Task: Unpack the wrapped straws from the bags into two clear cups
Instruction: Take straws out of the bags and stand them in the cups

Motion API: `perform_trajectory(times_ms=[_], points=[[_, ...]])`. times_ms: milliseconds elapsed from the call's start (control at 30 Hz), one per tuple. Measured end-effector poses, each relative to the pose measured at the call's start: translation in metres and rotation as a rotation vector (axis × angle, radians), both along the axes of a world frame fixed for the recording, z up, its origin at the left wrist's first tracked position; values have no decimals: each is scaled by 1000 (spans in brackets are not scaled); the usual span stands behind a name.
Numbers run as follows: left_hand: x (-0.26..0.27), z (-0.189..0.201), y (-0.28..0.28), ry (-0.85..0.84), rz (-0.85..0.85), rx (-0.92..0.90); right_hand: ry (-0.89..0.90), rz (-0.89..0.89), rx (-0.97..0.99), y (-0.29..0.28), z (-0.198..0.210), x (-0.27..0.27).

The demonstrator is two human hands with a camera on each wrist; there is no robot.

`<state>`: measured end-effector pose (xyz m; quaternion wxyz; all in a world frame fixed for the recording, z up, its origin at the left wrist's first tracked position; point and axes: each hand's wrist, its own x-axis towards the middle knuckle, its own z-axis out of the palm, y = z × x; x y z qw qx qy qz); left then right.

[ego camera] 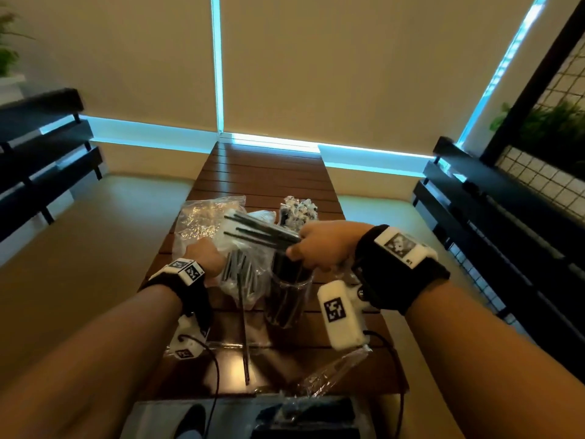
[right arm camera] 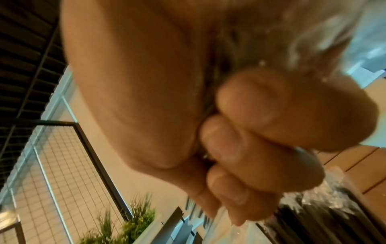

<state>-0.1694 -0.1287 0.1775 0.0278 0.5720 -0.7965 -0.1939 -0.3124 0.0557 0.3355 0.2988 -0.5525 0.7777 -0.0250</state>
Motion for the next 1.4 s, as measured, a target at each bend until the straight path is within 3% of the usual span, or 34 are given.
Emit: perform_trajectory(times_ms=[167,233,300,367,433,533,600,700,767,833,933,1033,1133,1200,1267,1400], points=[[6,-28,-17,4,-57,120,-213,-81,-196,-5,-3,-4],[11,-11,-9,34,-83,136,-200,-56,-337,-14,-12,-4],[10,19,9,255,-102,112,-99,-7,-467,-25,-29,0],[7,51,21,612,-145,167,-48,-26,-547,-34,-50,5],[9,83,31,963,-232,374,-7,-58,-602,-41,-70,12],[13,119,41,1271,-311,703,-11,-112,-746,-49,-80,24],[6,139,43,1425,-239,689,-31,-119,-840,-55,-76,34],[-11,162,55,1600,27,569,-72,-65,-913,-60,-71,48],[-17,173,61,1592,70,430,-108,-66,-933,-62,-69,50],[-20,180,70,1554,-17,282,-114,-100,-909,-61,-65,47],[-24,193,81,1513,-188,124,-118,-144,-699,-60,-65,34],[-27,208,87,1505,-306,23,-445,-258,-545,-59,-67,25],[-31,211,93,1421,-357,-60,-857,-383,-550,-60,-53,28],[-34,205,97,1340,-342,-118,-948,-405,-553,-62,-41,31],[-35,200,100,1295,-336,-135,-909,-377,-519,-60,-33,34],[-27,193,87,1231,-317,-156,-596,-186,-509,-40,-23,23]])
